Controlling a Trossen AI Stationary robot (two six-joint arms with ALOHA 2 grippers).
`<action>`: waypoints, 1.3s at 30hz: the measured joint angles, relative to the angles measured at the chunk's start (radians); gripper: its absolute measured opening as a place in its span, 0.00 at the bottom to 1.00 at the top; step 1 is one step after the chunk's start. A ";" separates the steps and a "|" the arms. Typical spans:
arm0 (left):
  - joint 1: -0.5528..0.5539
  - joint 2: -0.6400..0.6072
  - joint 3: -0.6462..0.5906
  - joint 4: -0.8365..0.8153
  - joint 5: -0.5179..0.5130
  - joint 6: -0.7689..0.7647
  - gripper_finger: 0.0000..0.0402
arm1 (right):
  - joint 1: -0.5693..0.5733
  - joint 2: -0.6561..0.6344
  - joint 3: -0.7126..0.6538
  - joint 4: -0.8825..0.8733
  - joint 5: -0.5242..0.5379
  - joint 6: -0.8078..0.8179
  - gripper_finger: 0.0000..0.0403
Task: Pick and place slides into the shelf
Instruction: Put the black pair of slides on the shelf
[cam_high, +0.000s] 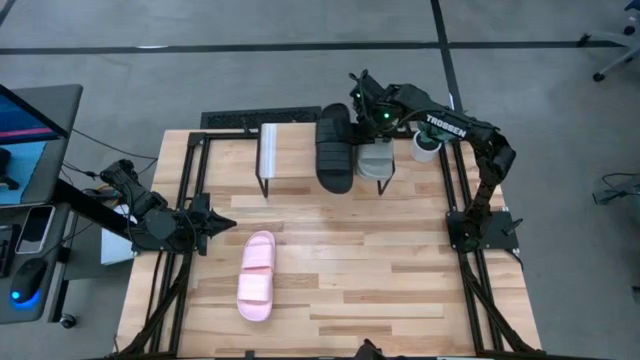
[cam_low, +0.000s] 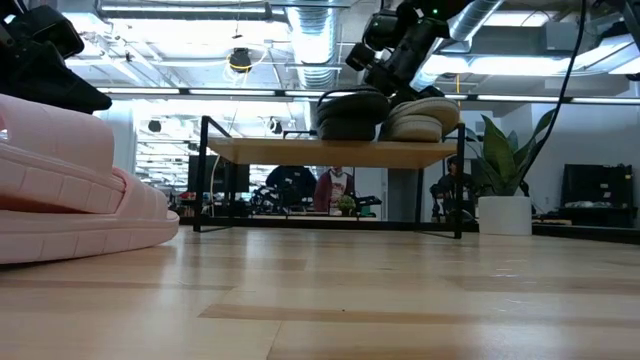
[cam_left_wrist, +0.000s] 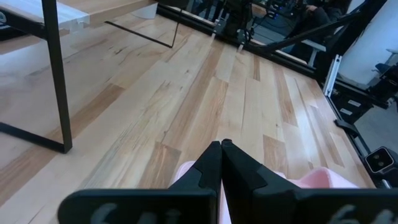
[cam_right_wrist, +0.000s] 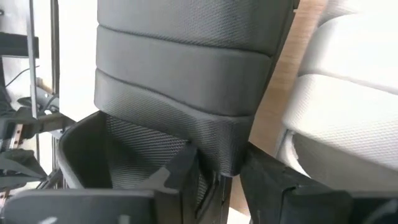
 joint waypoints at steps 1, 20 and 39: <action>0.000 0.000 0.000 -0.002 0.000 0.000 0.00 | 0.000 0.000 0.000 0.005 -0.004 0.000 0.26; 0.000 0.000 0.000 -0.031 -0.001 -0.007 0.00 | -0.015 0.006 0.112 -0.105 -0.031 -0.046 0.25; 0.000 0.000 0.000 -0.016 -0.002 -0.026 0.00 | -0.057 0.004 0.112 -0.119 -0.093 -0.271 0.25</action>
